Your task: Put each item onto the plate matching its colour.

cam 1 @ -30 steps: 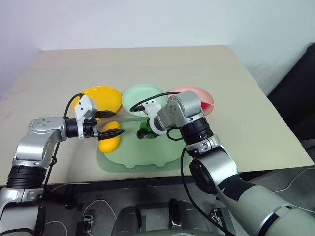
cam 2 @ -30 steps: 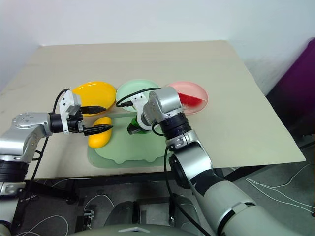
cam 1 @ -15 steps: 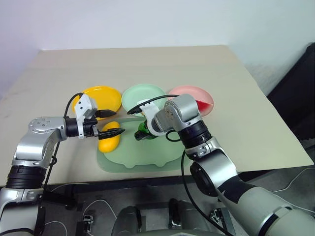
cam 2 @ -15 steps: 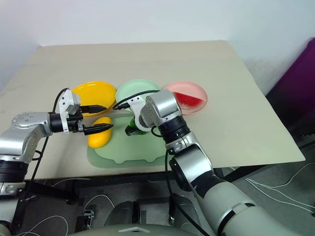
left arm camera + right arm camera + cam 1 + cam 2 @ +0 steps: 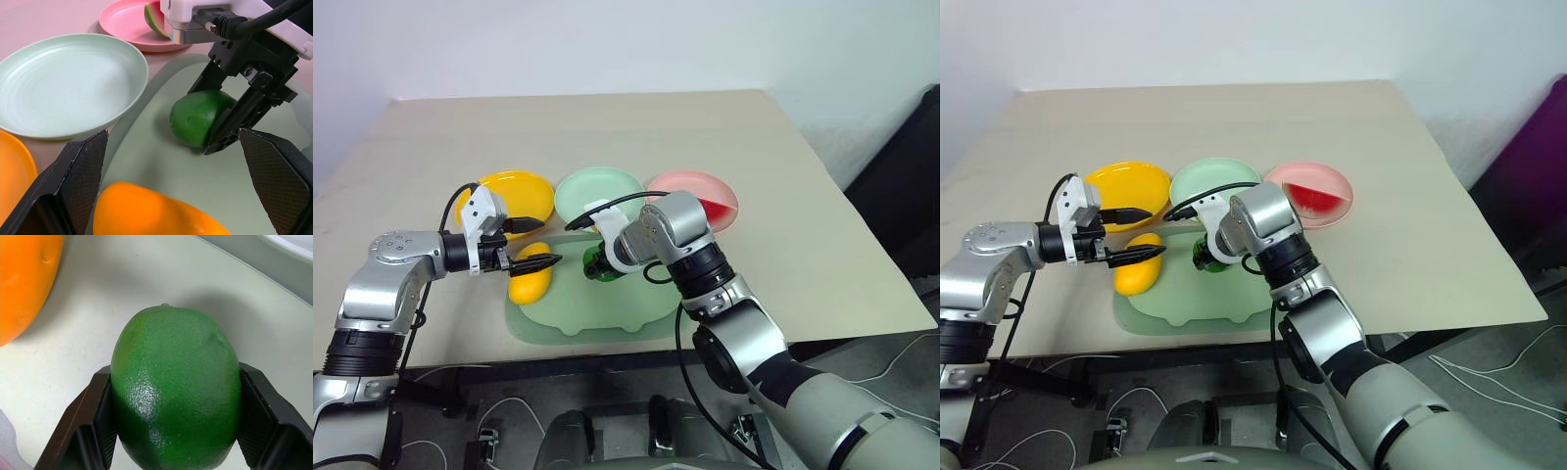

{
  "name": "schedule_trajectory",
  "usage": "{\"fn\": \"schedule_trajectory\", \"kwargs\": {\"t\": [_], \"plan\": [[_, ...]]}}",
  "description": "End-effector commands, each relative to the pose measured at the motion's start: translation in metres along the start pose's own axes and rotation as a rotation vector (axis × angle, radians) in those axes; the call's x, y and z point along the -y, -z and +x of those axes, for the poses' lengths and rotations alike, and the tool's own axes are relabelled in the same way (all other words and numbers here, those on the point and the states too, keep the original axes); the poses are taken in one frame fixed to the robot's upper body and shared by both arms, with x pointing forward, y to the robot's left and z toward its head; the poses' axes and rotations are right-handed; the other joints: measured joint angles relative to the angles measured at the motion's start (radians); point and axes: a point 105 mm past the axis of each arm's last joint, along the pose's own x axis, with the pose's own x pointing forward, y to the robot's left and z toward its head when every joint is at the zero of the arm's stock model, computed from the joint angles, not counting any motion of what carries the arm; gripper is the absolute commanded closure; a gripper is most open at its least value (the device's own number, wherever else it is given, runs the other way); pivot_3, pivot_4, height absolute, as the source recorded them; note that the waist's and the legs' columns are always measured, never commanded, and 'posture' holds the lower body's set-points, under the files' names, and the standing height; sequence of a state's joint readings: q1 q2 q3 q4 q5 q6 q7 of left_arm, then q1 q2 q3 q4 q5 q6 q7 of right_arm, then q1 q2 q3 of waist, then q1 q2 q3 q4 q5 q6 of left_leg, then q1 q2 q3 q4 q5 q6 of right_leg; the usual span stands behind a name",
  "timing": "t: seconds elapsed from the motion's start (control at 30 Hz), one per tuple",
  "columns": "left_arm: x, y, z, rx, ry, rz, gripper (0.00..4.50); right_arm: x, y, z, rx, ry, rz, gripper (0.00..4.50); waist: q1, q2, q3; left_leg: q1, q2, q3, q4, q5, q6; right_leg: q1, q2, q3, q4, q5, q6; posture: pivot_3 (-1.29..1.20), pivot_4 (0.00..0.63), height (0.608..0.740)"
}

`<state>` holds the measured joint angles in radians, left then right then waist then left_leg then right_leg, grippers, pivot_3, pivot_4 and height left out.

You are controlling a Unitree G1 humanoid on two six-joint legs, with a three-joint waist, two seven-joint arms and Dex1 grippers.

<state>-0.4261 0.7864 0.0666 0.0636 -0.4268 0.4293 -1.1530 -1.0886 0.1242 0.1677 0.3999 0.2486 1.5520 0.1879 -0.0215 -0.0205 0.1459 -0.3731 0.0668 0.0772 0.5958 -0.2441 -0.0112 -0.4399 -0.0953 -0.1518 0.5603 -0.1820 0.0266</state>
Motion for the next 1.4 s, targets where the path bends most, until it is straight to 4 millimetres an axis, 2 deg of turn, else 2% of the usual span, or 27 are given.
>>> {"fn": "schedule_trajectory", "kwargs": {"t": [0.03, 0.37, 0.63, 0.8, 1.0, 1.17, 1.4], "plan": [[-0.003, -0.019, -0.006, 0.040, -0.016, 0.054, 0.00, -0.012, -0.007, -0.005, 0.037, -0.049, -0.047, 1.72, 0.000, 0.000, 0.000, 0.000, 0.000, 0.000, 0.000, 0.000, 0.000, 0.000, 0.000, 0.000, 0.000, 0.000, 0.000, 0.00, 0.150, 0.740], [-0.004, -0.020, -0.002, 0.044, -0.004, 0.055, 0.00, 0.000, -0.023, -0.021, 0.107, -0.050, -0.077, 1.72, 0.002, 0.000, 0.000, -0.001, 0.000, 0.000, 0.000, 0.000, 0.000, 0.000, 0.000, 0.000, 0.000, 0.000, 0.000, 0.00, 0.150, 0.740], [-0.004, -0.020, -0.002, 0.045, -0.002, 0.056, 0.00, 0.016, -0.034, -0.046, 0.143, -0.053, -0.064, 1.72, 0.002, 0.000, 0.000, -0.001, -0.001, 0.000, -0.001, 0.000, 0.000, 0.000, 0.000, 0.000, 0.000, 0.000, 0.000, 0.00, 0.150, 0.740], [-0.005, -0.019, 0.000, 0.045, 0.000, 0.053, 0.00, 0.022, -0.050, -0.064, 0.219, -0.067, -0.061, 1.72, 0.002, 0.000, 0.000, -0.001, -0.001, 0.001, 0.000, 0.000, 0.000, -0.001, 0.000, 0.000, 0.000, 0.000, 0.000, 0.00, 0.150, 0.740], [-0.005, -0.018, 0.001, 0.045, 0.007, 0.053, 0.00, 0.022, -0.082, -0.080, 0.424, -0.102, -0.050, 1.72, 0.002, 0.000, 0.000, -0.001, -0.001, 0.001, -0.001, 0.000, 0.000, -0.001, 0.001, 0.000, 0.000, 0.000, 0.000, 0.00, 0.150, 0.740], [-0.005, -0.019, 0.001, 0.041, 0.006, 0.054, 0.00, 0.025, -0.097, -0.083, 0.584, -0.098, -0.084, 1.72, 0.001, 0.000, 0.000, -0.001, -0.001, 0.001, -0.001, 0.000, 0.000, -0.001, 0.001, 0.000, -0.001, 0.000, 0.000, 0.00, 0.150, 0.740], [-0.005, -0.020, -0.001, 0.036, 0.007, 0.054, 0.00, 0.030, -0.100, -0.068, 0.642, -0.136, -0.054, 1.72, 0.001, 0.000, 0.000, -0.001, -0.001, 0.002, -0.001, 0.000, 0.001, 0.000, 0.001, 0.000, -0.001, 0.000, 0.000, 0.00, 0.150, 0.740]]}}
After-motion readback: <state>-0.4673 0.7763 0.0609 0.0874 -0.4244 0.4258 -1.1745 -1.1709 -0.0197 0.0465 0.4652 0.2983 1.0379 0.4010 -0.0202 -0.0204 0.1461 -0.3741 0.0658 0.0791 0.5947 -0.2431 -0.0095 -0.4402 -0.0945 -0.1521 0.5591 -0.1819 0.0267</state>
